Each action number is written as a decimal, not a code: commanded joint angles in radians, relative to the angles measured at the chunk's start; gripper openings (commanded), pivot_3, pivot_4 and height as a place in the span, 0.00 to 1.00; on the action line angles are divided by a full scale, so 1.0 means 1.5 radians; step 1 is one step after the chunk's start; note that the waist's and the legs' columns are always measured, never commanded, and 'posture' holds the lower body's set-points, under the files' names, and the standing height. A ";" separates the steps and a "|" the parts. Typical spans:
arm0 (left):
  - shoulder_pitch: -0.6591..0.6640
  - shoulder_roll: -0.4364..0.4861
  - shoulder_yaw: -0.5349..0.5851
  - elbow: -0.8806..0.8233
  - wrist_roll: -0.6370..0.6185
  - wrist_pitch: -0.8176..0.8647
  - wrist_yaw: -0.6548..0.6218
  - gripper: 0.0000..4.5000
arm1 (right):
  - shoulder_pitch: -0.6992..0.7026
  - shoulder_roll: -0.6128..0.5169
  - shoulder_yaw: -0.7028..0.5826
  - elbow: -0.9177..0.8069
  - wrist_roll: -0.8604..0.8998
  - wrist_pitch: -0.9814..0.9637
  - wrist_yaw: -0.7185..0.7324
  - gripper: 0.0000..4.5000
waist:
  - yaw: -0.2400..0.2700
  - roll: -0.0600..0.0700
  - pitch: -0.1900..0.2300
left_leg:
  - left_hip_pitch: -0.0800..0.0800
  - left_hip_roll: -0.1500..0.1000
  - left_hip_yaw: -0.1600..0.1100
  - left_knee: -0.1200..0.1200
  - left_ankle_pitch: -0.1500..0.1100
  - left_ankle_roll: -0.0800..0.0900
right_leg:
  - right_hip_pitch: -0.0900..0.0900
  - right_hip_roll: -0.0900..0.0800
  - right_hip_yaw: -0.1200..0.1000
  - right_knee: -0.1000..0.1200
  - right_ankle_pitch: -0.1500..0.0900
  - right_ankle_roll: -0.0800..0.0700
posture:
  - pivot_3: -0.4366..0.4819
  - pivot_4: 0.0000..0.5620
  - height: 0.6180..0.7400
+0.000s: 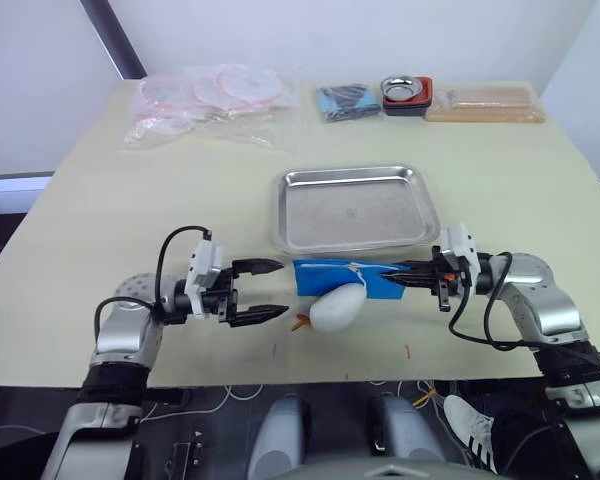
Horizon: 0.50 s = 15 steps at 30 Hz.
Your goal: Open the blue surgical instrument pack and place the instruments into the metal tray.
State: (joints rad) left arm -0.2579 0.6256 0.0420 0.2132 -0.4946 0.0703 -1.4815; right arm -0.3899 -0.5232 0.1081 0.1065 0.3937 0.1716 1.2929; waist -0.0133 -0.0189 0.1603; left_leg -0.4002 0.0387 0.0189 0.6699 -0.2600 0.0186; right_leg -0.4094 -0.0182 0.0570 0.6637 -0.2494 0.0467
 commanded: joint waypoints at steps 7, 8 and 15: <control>0.068 -0.014 -0.041 -0.180 -0.004 0.041 0.051 0.97 | 0.005 0.008 -0.002 -0.008 0.003 -0.011 -0.003 0.00 | -0.001 0.000 0.000 | 0.000 0.000 0.000 0.000 0.000 0.000 | 0.000 0.000 0.001 0.000 0.000 0.000 | 0.48 0.27 1.00; 0.072 -0.020 -0.051 -0.183 0.011 0.033 0.063 0.97 | 0.006 0.009 -0.003 -0.008 0.004 -0.010 -0.005 0.00 | -0.001 0.000 0.000 | 0.000 0.000 0.000 0.000 0.000 0.000 | 0.000 0.000 0.001 0.000 0.000 0.000 | 0.48 0.27 1.00; 0.067 -0.060 -0.101 -0.155 0.086 -0.012 0.129 0.97 | 0.007 0.013 -0.002 -0.010 0.001 -0.012 -0.013 0.00 | -0.001 0.000 0.000 | 0.001 0.000 0.001 0.000 0.000 0.000 | 0.000 0.001 0.001 0.000 0.000 0.000 | 0.48 0.27 1.00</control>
State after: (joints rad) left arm -0.1506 0.5441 -0.0995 -0.0173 -0.3735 0.0734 -1.3100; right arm -0.3865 -0.5088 0.1092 0.1062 0.3912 0.1673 1.2767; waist -0.0155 -0.0185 0.1608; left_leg -0.3989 0.0386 0.0202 0.6697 -0.2600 0.0186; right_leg -0.4093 -0.0172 0.0583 0.6641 -0.2492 0.0463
